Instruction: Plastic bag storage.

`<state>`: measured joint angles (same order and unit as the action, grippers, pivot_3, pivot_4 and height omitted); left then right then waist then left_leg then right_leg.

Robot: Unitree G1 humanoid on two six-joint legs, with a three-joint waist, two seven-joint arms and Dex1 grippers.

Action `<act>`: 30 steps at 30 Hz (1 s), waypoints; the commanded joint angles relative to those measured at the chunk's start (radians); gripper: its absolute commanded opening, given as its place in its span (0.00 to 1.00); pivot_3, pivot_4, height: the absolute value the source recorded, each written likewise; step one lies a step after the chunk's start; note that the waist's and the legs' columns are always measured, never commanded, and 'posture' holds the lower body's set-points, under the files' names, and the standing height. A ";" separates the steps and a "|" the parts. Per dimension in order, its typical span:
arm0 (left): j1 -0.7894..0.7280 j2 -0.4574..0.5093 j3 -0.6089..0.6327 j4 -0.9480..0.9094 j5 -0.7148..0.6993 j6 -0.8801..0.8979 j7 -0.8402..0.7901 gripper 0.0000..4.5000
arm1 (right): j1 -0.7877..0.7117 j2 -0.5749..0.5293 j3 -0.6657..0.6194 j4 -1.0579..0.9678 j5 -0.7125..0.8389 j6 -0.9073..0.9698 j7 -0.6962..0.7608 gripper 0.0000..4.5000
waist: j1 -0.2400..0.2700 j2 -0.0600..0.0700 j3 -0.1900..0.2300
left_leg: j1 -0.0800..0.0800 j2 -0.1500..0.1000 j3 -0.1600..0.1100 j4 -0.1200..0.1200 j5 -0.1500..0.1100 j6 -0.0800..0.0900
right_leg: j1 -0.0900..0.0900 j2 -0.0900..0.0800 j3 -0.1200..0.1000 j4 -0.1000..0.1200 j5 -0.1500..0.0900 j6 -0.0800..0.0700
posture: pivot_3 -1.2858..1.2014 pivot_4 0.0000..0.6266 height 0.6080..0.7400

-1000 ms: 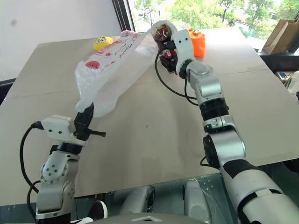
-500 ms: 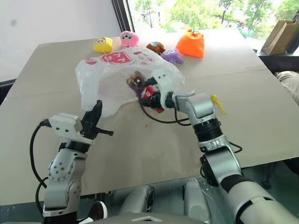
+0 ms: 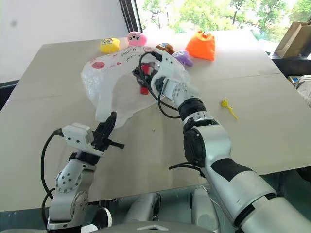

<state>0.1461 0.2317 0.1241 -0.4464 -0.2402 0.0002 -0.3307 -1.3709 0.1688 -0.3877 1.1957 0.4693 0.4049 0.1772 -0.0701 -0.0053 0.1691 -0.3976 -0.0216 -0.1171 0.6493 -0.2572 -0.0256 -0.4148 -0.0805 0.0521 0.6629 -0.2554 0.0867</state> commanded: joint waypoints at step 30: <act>-0.071 -0.039 -0.007 0.098 -0.038 -0.020 0.000 0.00 | 1.037 -0.844 0.296 -1.188 -0.267 0.110 0.456 1.00 | 0.030 -0.001 -0.001 | 0.011 0.001 -0.002 0.004 -0.002 0.004 | 0.012 0.001 -0.002 0.000 0.000 0.001 | 0.52 0.24 1.00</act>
<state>0.0793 0.1863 0.1235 -0.3353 -0.2783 -0.0051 -0.3190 -0.3073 -0.6772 -0.0595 -0.0196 0.2069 0.5343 0.6480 -0.0396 -0.0061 0.1685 -0.3851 -0.0203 -0.1189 0.6524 -0.2595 -0.0212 -0.4009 -0.0796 0.0499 0.6624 -0.2554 0.0875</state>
